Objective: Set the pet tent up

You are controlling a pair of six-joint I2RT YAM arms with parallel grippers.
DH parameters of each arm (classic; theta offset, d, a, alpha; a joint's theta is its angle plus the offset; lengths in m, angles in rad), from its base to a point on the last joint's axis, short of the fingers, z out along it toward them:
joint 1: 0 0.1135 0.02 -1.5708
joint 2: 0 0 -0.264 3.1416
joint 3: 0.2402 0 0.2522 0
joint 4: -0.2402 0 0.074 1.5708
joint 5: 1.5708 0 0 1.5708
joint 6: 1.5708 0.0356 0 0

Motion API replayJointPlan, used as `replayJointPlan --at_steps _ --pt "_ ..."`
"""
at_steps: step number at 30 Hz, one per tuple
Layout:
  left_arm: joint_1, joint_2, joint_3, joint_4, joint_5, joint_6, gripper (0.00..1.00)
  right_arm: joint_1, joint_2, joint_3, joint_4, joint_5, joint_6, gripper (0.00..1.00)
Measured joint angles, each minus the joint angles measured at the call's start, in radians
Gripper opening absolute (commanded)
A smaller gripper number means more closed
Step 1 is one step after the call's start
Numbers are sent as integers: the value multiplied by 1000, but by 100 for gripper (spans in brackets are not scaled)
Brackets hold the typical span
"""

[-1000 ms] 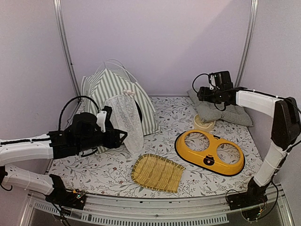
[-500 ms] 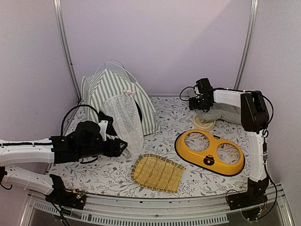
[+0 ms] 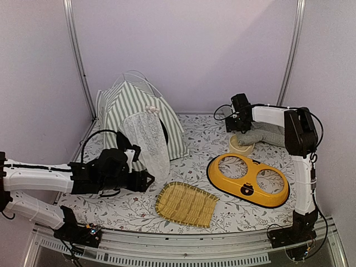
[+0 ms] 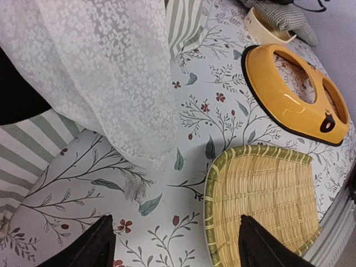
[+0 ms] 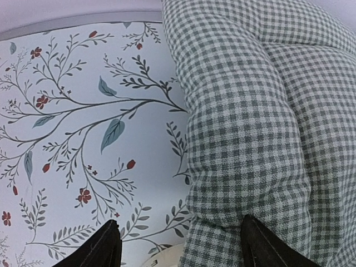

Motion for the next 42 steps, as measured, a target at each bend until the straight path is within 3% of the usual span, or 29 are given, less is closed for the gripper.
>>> replayJointPlan --at_steps 11,20,23,29,36,39,42 --pt "-7 172 26 27 27 4 76 -1 -100 -79 -59 164 -2 99" --pt "-16 279 80 40 53 22 75 -1 -100 -158 -37 164 -8 98" --pt "-21 307 96 40 62 27 74 -1 -100 -164 -31 150 -9 87" --pt "-36 361 126 41 74 29 69 -2 -101 -171 -22 127 -18 45" --pt "-65 414 160 45 86 30 64 -8 -126 -171 -31 106 -18 6" --pt "-88 431 175 45 90 27 63 -9 -144 -171 -40 99 -18 0" --pt "-111 446 192 46 92 26 62 -9 -158 -171 -48 89 -17 0"
